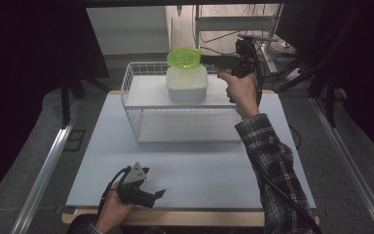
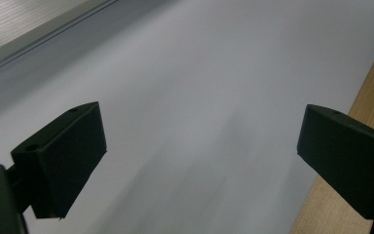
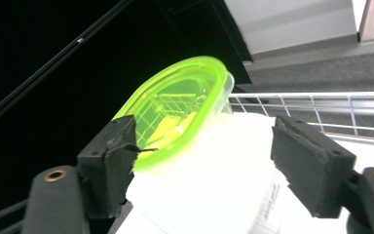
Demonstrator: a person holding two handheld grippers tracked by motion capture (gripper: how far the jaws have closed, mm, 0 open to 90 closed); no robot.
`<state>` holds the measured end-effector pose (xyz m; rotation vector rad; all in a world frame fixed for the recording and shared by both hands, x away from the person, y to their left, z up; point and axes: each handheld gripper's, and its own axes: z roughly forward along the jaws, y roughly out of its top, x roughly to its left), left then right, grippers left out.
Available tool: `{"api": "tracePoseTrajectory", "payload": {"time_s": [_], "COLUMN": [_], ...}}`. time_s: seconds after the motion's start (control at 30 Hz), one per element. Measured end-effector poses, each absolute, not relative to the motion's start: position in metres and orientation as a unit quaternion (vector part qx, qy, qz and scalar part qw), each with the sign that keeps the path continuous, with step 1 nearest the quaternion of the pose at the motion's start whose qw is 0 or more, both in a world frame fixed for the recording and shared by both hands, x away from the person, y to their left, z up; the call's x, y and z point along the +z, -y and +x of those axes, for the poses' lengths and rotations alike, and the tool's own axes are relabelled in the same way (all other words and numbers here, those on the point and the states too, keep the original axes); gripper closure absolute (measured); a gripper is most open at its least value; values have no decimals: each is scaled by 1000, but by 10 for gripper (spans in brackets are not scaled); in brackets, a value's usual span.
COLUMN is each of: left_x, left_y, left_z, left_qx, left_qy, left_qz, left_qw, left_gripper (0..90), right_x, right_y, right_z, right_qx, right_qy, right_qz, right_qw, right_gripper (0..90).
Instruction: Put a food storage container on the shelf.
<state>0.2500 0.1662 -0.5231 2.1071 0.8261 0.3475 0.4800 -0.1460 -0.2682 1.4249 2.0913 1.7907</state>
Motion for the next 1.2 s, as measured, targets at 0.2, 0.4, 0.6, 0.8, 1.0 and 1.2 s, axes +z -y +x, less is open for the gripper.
{"api": "tracePoseTrajectory", "payload": {"time_s": [0.2, 0.4, 0.6, 0.8, 1.0, 1.2], "left_x": [-523, -523, -522, -522, -522, -522], "left_y": [-165, -166, -165, -166, -166, -166], "left_z": [250, 250, 250, 250, 250, 250], "left_qx": [139, 136, 135, 134, 134, 136], "left_qy": [-329, -332, -334, -335, -336, -335], "left_qz": [836, 834, 832, 832, 832, 832], "left_qw": [415, 418, 421, 422, 421, 421], "left_gripper": [36, 35, 35, 35, 35, 35], "right_x": [-275, -282, -292, -304, -317, -327], "right_y": [154, 160, 163, 162, 162, 161], "right_z": [467, 450, 434, 420, 407, 395], "right_qx": [569, 561, 556, 538, 528, 526], "right_qy": [-692, -709, -723, -743, -757, -763], "right_qz": [443, 424, 405, 386, 366, 351], "right_qw": [33, 55, 68, 99, 122, 136], "right_gripper": [184, 151, 124, 106, 94, 84]}}
